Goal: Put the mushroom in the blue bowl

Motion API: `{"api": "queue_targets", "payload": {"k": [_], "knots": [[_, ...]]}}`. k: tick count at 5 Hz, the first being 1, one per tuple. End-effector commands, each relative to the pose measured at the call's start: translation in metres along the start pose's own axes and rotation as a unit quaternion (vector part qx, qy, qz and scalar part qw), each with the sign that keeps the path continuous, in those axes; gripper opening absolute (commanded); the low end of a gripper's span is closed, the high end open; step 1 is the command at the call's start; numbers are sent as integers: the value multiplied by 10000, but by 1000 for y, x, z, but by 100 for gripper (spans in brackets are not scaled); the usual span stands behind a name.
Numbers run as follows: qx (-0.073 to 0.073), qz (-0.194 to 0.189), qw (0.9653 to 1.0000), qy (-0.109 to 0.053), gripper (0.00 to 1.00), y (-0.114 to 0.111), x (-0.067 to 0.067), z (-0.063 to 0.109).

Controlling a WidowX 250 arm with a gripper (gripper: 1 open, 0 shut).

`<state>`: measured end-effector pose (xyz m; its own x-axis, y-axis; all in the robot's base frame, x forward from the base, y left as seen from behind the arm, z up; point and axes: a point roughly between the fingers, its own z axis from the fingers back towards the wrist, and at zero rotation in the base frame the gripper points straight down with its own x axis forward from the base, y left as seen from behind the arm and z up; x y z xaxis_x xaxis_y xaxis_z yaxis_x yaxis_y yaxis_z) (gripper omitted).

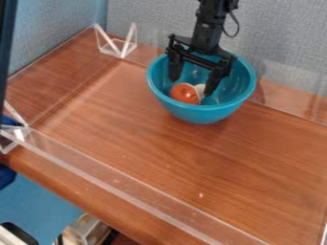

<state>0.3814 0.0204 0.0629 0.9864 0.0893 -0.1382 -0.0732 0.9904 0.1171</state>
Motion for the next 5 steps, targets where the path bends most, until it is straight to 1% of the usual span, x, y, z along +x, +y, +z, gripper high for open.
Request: {"api": "queue_targets", "payload": {"k": [1, 2, 3, 4, 5], "knots": [[-25, 9, 9994, -354, 100, -1, 8, 21], [-28, 17, 9995, -320, 0, -1, 10, 16], [-18, 51, 9993, -369, 0, -1, 8, 21], [-21, 71, 9994, -351, 100, -2, 8, 22], [-23, 92, 9994, -341, 100, -2, 8, 23]]}}
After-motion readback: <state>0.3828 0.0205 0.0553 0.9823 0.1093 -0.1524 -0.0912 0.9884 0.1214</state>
